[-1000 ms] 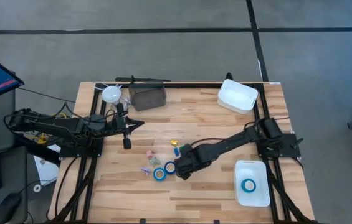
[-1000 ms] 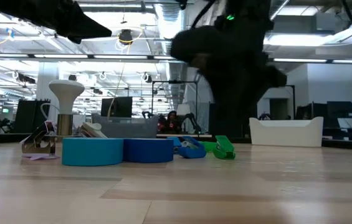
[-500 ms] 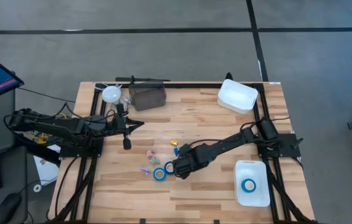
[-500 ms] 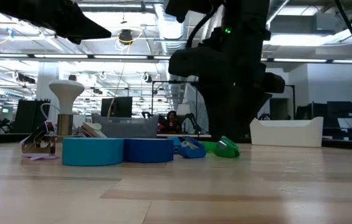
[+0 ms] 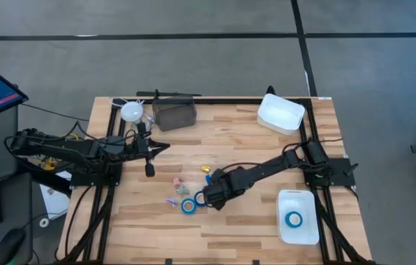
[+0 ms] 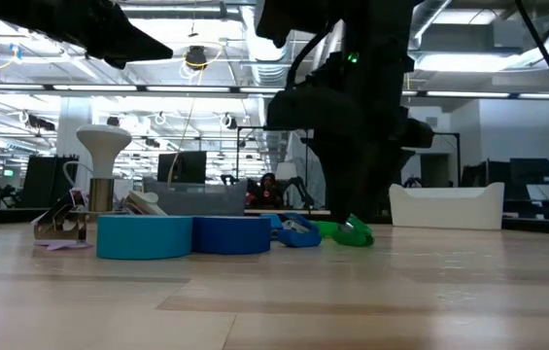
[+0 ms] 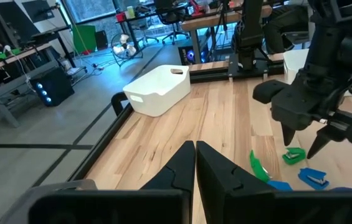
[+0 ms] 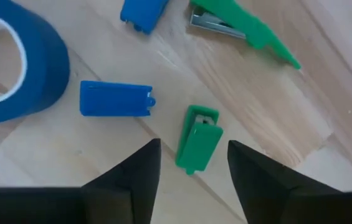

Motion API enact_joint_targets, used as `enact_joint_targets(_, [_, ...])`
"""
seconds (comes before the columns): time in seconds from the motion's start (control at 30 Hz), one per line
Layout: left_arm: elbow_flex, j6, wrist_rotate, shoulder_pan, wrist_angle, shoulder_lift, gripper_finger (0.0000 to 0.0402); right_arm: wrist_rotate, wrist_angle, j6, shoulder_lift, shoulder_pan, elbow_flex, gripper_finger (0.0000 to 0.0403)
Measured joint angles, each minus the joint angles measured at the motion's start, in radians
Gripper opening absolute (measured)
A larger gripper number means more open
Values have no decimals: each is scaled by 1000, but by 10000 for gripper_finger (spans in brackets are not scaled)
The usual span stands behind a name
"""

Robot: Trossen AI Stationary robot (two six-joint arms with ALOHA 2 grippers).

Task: Pick and place Stapler, Stapler remover, tape
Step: Put the bottom green staple into the top right white bin

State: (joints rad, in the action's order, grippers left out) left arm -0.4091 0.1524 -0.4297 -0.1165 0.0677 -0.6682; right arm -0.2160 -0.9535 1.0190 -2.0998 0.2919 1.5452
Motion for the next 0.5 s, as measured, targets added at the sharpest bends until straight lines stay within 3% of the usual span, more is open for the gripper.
enact_joint_targets(0.5, [0,0,0,0,-1,0,8,4,44,-7,0,-6,-71,137])
